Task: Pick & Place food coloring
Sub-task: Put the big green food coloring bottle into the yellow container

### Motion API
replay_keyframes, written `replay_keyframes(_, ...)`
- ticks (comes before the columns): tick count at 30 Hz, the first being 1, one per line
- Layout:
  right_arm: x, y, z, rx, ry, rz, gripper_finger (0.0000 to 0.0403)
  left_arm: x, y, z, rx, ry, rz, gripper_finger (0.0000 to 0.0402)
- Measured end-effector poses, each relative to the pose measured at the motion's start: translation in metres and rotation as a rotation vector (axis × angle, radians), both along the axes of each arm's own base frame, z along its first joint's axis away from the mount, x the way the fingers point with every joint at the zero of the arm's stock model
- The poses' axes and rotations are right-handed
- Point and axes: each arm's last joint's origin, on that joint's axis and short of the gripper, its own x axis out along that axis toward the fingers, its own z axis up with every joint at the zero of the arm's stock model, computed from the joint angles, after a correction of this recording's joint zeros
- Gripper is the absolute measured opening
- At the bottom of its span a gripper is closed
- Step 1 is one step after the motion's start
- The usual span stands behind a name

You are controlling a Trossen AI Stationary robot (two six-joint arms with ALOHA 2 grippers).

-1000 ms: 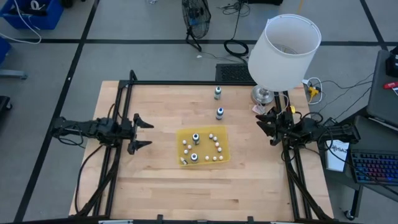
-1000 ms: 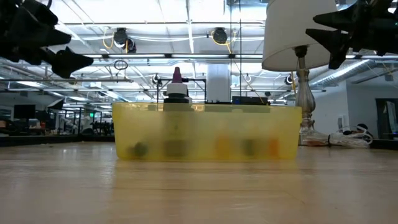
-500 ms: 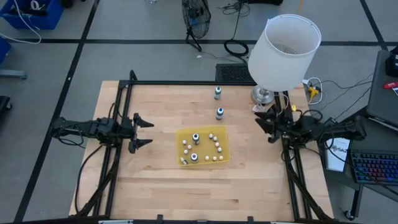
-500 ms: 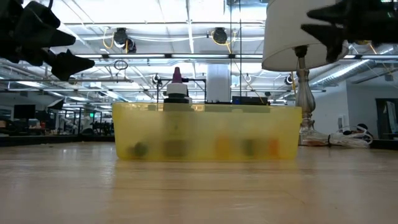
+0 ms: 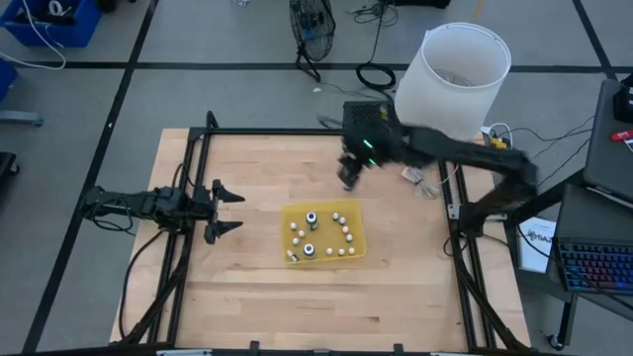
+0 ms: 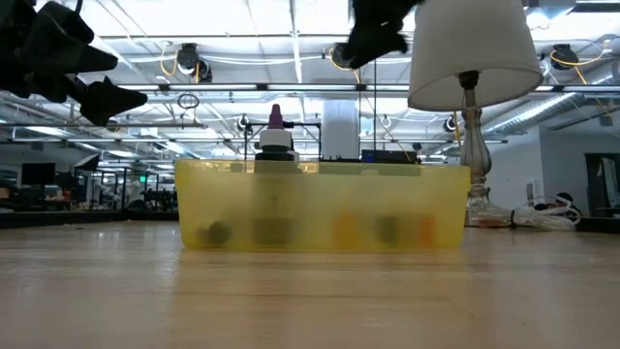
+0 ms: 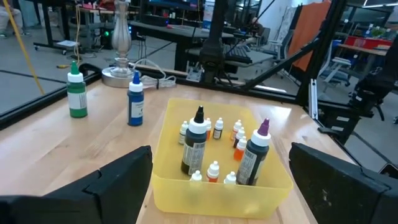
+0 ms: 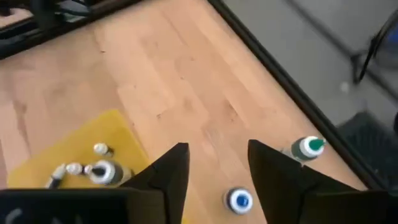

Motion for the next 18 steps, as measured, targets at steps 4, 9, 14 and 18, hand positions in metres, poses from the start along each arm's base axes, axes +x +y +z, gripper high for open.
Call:
replay_keyframes(4,0.037,-0.054,-0.002,0.116,0.097,-0.067,0.0180,0.000,0.000,0.000,0.000,0.000,0.000,0.0368)
replay_keyframes(9,0.048,-0.114,-0.046,0.256,0.265,-0.246,0.0229,0.000,0.000,0.000,0.000,0.000,0.000,0.0373)
replay_keyframes(14,0.047,-0.144,-0.090,0.367,0.361,-0.302,0.0261,0.000,0.000,0.000,0.000,0.000,0.000,0.0375)
replay_keyframes(18,0.048,-0.157,-0.112,0.365,0.343,-0.323,0.0267,0.000,0.000,0.000,0.000,0.000,0.000,0.0370)
